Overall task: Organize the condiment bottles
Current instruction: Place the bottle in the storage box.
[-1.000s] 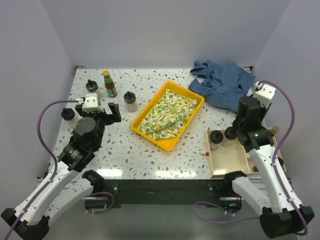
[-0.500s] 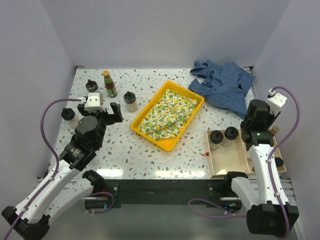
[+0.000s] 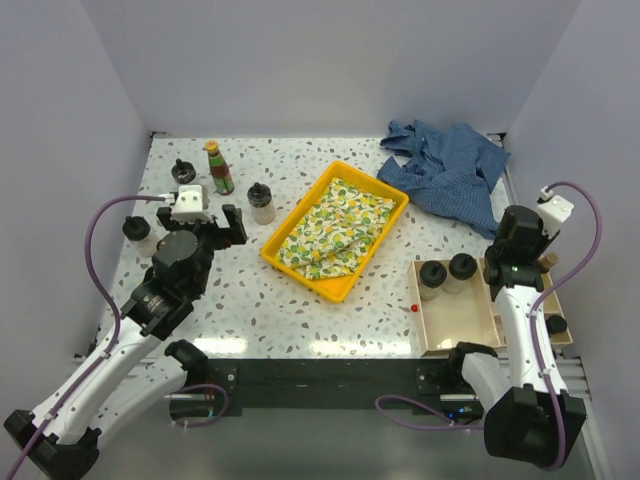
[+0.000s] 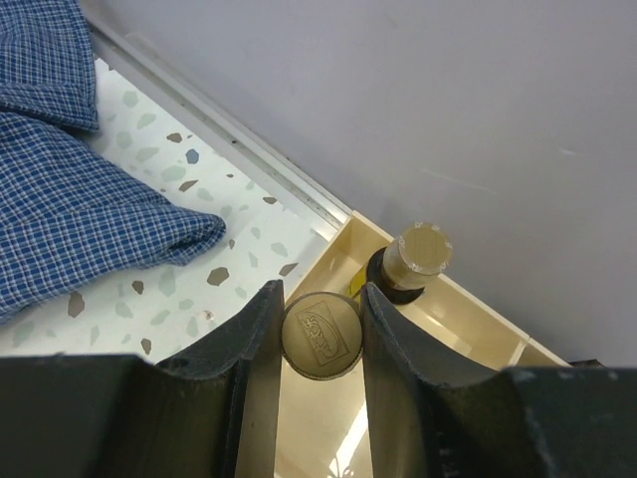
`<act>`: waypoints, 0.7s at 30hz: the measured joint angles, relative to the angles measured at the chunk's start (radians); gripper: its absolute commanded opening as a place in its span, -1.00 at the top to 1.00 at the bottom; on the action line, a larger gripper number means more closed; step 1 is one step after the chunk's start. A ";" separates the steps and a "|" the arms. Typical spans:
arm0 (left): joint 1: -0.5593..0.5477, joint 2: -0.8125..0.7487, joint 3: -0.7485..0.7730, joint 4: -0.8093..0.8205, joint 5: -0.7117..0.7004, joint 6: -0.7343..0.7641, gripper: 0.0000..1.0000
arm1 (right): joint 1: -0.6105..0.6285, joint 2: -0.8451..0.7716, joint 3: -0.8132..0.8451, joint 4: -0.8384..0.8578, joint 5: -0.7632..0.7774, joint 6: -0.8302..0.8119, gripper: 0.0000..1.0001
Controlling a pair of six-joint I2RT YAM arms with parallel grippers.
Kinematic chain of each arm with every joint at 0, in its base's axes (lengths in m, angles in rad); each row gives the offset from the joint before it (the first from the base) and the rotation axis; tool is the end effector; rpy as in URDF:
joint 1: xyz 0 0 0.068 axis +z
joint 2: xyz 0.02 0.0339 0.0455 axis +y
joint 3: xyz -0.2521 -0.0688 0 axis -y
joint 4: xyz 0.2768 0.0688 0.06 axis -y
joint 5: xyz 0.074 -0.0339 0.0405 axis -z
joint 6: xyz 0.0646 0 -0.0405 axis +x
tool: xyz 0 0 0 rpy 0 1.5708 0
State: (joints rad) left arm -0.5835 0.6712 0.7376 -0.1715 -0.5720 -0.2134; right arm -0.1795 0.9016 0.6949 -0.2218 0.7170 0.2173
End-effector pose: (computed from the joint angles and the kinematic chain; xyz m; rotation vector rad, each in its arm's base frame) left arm 0.2049 -0.0934 0.3351 -0.1223 1.6561 -0.1255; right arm 0.2467 -0.0879 0.2622 0.8211 1.7684 -0.6871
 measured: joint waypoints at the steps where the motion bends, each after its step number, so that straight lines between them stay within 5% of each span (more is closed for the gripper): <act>1: 0.000 0.000 0.000 0.000 0.000 0.000 -1.00 | -0.009 0.009 0.000 0.012 -0.008 0.002 1.00; 8: 0.000 0.000 0.000 0.000 0.000 0.000 -1.00 | -0.029 0.028 -0.038 0.082 -0.045 0.010 1.00; 21: 0.000 0.000 0.000 0.000 0.002 0.000 -1.00 | -0.030 0.026 -0.119 0.144 -0.058 0.011 0.44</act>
State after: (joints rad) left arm -0.5835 0.6712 0.7376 -0.1715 -0.5697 -0.2138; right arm -0.2096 0.9279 0.5762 -0.0776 0.6590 0.2279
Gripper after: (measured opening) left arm 0.997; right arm 0.343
